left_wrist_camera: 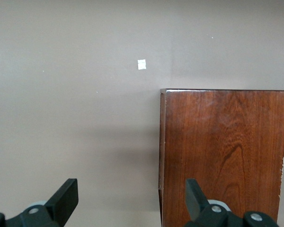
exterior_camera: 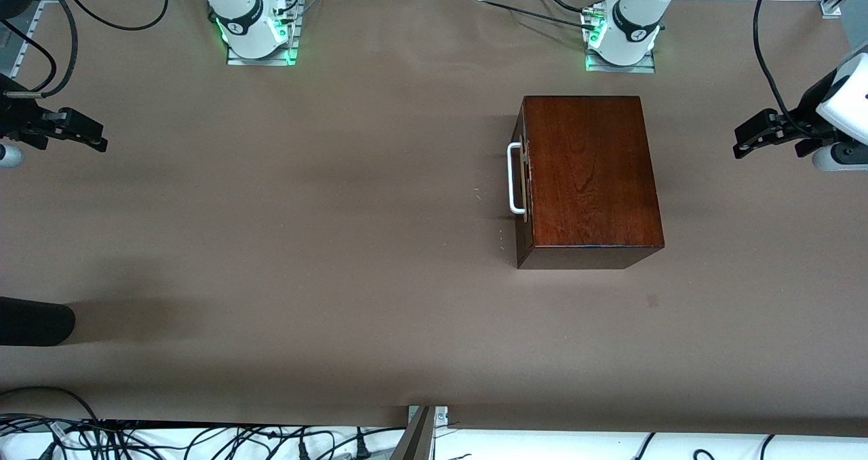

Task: Open drawer, take yellow block, close drawer
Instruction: 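Move the left gripper to the white drawer handle and grasp it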

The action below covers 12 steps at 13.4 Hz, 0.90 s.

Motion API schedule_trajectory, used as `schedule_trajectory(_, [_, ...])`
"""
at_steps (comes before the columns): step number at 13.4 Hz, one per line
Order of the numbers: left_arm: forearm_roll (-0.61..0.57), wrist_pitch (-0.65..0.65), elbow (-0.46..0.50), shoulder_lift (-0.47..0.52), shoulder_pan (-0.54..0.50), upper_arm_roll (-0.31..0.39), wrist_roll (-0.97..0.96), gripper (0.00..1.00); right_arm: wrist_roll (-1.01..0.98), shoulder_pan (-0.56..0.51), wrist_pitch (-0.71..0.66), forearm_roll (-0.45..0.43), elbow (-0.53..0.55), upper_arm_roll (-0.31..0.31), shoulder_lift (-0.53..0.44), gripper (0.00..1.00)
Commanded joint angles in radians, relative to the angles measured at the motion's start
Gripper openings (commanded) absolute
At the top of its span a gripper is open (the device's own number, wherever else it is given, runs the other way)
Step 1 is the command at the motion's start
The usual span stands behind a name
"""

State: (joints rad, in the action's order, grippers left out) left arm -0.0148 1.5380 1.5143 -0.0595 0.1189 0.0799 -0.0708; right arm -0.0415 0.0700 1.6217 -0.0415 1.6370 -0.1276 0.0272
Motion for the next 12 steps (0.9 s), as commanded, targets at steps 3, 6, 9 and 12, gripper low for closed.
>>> schedule_trajectory(3, [-0.005,-0.021,-0.016,0.003,-0.024,-0.13,-0.09,1.0,-0.001,-0.004,-0.013,0.006,-0.006,0.0,-0.001,1.0])
schedule_trajectory(6, [-0.007,-0.016,-0.014,-0.025,-0.021,-0.23,-0.249,1.0,-0.001,-0.004,-0.013,0.008,-0.008,0.0,-0.001,1.0])
schedule_trajectory(9, [-0.054,-0.009,-0.009,-0.078,-0.01,-0.369,-0.452,1.0,-0.001,-0.004,-0.013,0.006,-0.008,0.0,-0.001,1.0])
schedule_trajectory(12, [-0.076,0.057,0.007,-0.144,0.016,-0.462,-0.634,1.0,-0.003,-0.004,-0.013,0.006,-0.008,0.0,-0.001,1.0])
